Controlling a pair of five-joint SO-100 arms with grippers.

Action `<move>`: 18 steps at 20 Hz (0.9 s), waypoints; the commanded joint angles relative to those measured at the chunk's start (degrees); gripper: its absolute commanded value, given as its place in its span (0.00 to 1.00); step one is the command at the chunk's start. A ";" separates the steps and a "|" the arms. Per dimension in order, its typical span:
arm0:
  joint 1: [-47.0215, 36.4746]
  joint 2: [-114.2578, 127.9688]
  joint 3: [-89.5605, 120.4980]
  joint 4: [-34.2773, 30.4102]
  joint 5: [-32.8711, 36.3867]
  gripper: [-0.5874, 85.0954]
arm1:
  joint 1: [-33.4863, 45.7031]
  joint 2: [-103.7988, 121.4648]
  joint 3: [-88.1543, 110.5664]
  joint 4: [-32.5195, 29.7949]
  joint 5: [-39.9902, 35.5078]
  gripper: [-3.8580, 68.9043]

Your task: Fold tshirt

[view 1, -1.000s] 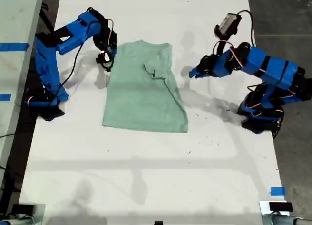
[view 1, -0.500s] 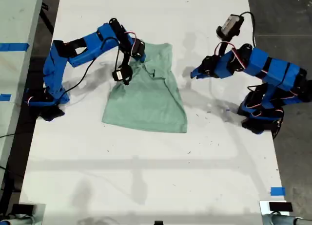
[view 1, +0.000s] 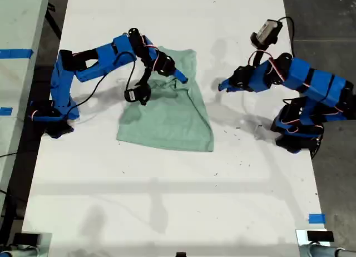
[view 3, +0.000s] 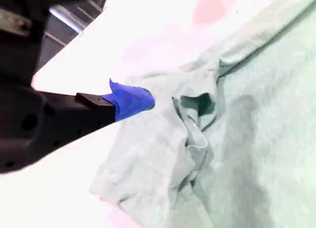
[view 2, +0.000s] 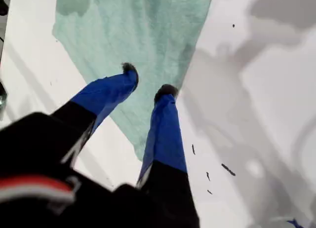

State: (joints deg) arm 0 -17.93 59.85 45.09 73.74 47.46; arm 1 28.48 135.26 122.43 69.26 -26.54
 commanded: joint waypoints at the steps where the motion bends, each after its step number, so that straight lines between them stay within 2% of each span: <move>1: 0.70 14.06 6.77 9.93 -4.83 0.33 | -2.02 3.34 -0.09 1.93 0.62 0.22; 2: 1.23 18.11 12.57 11.25 -6.42 0.33 | -3.16 3.96 0.26 2.72 0.62 0.24; 6: 5.36 34.89 40.61 9.14 -15.56 0.25 | -9.23 4.31 0.88 6.15 1.67 0.32; 8: 8.09 39.29 49.22 9.23 -20.13 0.21 | -12.57 4.13 1.67 6.77 2.55 0.29; 10: 10.99 39.99 52.29 8.53 -23.03 0.27 | -16.00 2.37 2.64 5.98 3.25 0.37; 14: 13.01 37.79 52.29 7.21 -24.52 0.28 | -21.71 -7.65 4.13 -0.26 5.98 0.41; 18: 13.10 37.79 52.12 6.86 -24.87 0.28 | -23.47 -15.73 8.53 -10.81 8.44 0.42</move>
State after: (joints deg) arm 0 -5.89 96.15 97.82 81.83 23.38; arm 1 6.15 121.20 130.61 63.98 -19.34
